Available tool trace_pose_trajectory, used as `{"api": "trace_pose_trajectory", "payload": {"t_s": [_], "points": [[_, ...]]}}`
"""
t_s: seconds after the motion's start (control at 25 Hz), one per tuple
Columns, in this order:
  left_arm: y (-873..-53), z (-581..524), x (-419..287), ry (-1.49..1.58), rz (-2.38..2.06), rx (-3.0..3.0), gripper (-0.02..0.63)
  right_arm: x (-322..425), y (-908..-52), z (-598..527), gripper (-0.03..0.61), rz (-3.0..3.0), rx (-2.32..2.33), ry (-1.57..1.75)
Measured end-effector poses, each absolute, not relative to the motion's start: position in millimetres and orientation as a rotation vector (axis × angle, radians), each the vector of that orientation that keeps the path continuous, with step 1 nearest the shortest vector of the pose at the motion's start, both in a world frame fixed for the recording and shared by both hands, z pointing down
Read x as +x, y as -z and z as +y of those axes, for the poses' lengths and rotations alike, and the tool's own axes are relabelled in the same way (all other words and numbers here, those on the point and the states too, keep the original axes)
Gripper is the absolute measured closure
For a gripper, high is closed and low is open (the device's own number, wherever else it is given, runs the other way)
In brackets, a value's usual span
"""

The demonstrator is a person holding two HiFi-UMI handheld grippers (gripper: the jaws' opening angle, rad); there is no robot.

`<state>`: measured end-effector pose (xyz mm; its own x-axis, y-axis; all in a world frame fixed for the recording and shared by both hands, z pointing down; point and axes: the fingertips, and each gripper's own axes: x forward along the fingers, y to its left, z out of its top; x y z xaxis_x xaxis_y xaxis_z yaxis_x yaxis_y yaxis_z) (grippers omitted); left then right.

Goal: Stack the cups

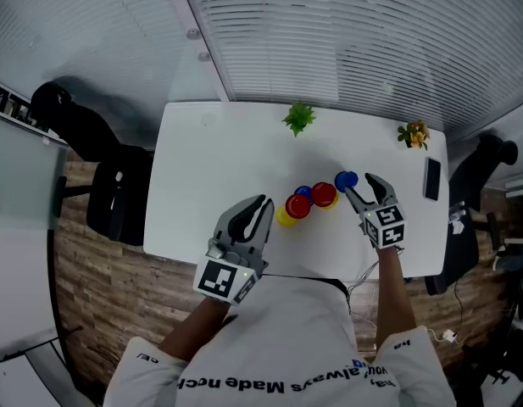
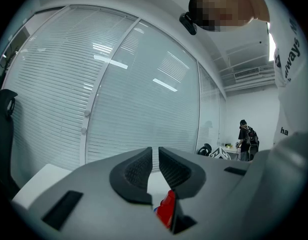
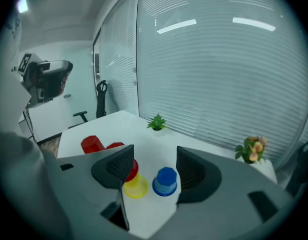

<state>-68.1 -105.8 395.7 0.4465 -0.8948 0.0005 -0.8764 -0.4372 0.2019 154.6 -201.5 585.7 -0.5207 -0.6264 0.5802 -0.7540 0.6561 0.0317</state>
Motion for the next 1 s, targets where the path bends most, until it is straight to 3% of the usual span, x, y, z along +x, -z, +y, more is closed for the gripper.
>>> {"api": "trace_pose_trajectory", "payload": {"t_s": [0.2, 0.72, 1.0], "points": [[-398, -108, -66, 0.144, -1.555, 2.518, 0.560, 184, -632, -216, 0.301, -2.264, 1.152, -0.303], [-400, -112, -70, 0.129, -1.578, 2.499, 0.560, 168, -696, -237, 0.293, -2.213, 1.096, -0.329], [-401, -113, -71, 0.128, -1.580, 2.499, 0.560, 173, -700, -235, 0.333, -2.189, 1.088, -0.325]]}}
